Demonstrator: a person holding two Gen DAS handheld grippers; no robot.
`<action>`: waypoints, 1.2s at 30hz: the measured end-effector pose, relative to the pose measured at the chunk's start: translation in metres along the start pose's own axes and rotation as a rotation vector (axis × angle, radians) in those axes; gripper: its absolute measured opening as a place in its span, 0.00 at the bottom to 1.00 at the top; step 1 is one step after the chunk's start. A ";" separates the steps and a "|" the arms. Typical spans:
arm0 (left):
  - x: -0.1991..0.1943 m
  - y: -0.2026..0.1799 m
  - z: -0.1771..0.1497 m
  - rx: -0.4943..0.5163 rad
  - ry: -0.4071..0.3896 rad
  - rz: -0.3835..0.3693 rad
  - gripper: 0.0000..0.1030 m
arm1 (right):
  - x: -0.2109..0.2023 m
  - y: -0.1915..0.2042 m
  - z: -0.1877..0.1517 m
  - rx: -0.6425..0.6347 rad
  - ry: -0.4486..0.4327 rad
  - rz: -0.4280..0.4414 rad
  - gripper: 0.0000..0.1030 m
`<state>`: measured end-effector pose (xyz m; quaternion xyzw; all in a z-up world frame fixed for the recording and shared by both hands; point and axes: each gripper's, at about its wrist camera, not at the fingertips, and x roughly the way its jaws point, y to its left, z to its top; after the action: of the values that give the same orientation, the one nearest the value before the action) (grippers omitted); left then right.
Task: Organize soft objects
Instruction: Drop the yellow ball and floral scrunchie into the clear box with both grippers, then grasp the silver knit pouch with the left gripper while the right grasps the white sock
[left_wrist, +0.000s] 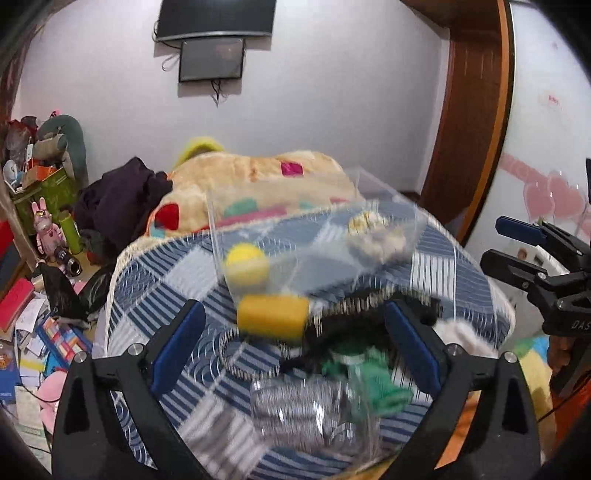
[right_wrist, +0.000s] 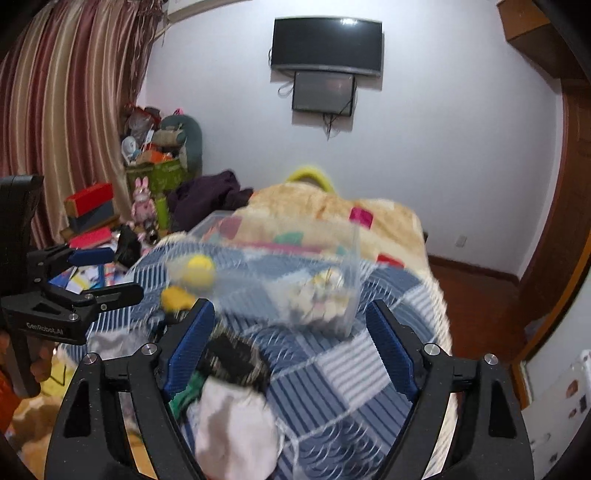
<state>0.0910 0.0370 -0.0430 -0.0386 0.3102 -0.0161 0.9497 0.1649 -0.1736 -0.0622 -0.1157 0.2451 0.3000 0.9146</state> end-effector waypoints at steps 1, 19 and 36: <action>0.001 -0.002 -0.007 0.006 0.013 0.008 0.96 | 0.002 0.002 -0.005 0.000 0.015 0.000 0.80; 0.035 0.007 -0.079 -0.086 0.151 0.011 0.94 | 0.033 0.015 -0.075 0.096 0.201 0.079 0.71; 0.008 0.009 -0.079 -0.076 0.101 -0.055 0.53 | 0.012 0.003 -0.070 0.131 0.162 0.090 0.20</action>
<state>0.0511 0.0403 -0.1122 -0.0821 0.3569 -0.0324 0.9300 0.1450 -0.1904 -0.1282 -0.0683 0.3422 0.3137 0.8831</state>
